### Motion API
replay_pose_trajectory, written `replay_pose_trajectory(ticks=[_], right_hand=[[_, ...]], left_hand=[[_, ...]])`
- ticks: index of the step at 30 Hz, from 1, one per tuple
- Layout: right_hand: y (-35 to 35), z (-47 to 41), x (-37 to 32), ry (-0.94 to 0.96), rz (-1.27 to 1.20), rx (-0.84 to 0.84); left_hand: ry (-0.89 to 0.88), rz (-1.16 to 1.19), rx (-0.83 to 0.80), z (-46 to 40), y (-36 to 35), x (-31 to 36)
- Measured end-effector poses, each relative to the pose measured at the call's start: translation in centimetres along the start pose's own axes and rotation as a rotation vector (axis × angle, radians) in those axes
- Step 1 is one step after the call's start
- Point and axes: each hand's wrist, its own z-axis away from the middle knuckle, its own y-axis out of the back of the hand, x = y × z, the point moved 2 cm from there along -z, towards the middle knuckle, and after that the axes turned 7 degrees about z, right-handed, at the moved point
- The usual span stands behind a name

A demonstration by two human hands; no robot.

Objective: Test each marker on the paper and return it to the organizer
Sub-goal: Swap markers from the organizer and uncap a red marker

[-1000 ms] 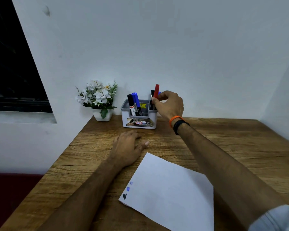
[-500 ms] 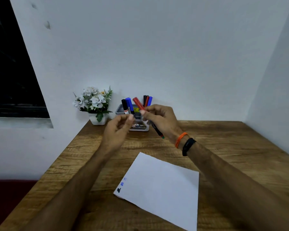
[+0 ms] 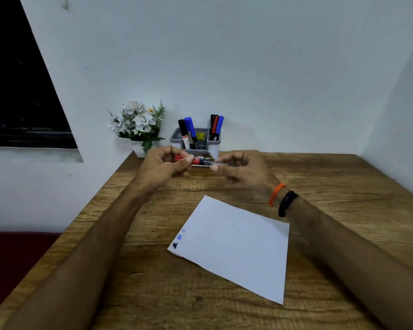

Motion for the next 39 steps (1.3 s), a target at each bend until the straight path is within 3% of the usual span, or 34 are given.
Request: replay_pose_trajectory(ticks=[3,9,13,24,34,39], right_hand=[[0.1,0.0,0.1,-0.065,-0.158,-0.006],[-1.2,0.5,0.6,-0.069,-0.157,-0.074],[-2.0,0.6,0.4,-0.052,-0.179,-0.125],[-3.1,0.2,1.5,-0.08,-0.277,-0.114],[-2.4,0.1,1.5,-0.027,-0.31,-0.143],[-1.9,0.2,1.1,-0.013,-0.242,-0.012]], left_hand=[[0.027,-0.135,-0.148,0.1,0.1,-0.5],[-0.054,-0.408,-0.352,0.3,-1.4,-0.9],[-0.178,-0.598,-0.338,0.4,-2.1,-1.2],[-0.38,-0.681,-0.413,1.0,-3.0,-1.8],[-0.362,-0.592,-0.39,0.8,-2.8,-1.6],[-0.21,-0.647,-0.328,0.7,-1.8,-2.2]])
